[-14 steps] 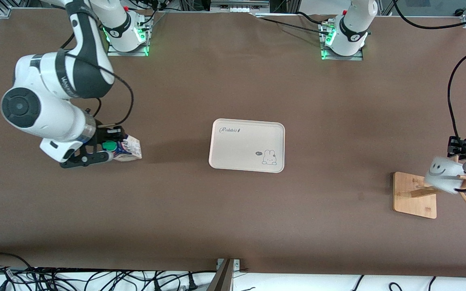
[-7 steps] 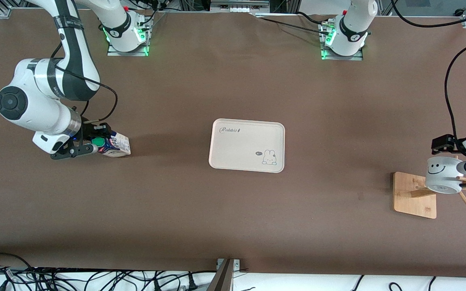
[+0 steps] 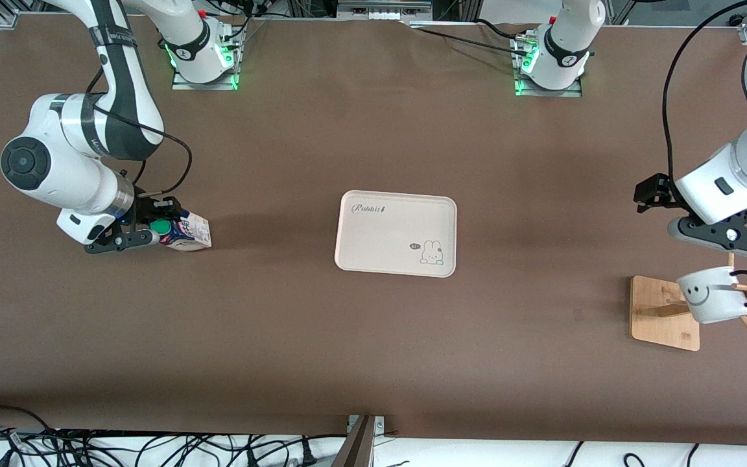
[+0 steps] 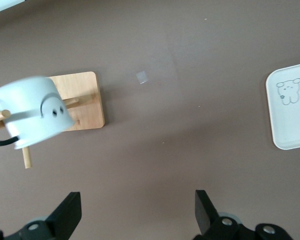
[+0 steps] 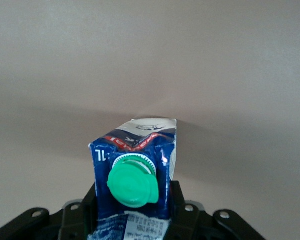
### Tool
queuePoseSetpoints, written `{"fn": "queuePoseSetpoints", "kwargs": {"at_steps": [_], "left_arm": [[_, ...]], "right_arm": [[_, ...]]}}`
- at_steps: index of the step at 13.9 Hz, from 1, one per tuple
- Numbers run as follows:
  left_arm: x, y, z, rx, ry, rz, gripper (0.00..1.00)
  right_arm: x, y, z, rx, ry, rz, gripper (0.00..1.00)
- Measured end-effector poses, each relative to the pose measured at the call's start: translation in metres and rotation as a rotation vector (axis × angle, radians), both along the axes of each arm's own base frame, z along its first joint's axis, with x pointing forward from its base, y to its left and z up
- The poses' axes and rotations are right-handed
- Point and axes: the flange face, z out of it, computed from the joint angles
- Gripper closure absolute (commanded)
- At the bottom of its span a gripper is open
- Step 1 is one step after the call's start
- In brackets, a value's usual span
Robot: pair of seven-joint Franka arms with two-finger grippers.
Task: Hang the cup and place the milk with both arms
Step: 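Set the carton on the table while the left gripper opens and rises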
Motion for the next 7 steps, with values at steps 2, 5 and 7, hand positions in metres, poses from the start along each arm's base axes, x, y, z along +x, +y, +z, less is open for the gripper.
{"fn": "queuePoseSetpoints", "kwargs": {"at_steps": [2,5,7], "left_arm": [[0.000,0.006,-0.005,-0.016,0.013,0.013,0.00],[-0.003,0.020,-0.012,-0.031,0.031,0.044,0.00],[-0.008,0.028,-0.015,-0.043,0.015,0.049,0.00]], "right_arm": [[0.000,0.001,-0.003,-0.004,-0.002,-0.024,0.41],[-0.002,0.000,-0.010,-0.010,0.003,-0.043,0.15],[-0.004,0.000,-0.012,-0.011,0.006,-0.046,0.00]]}}
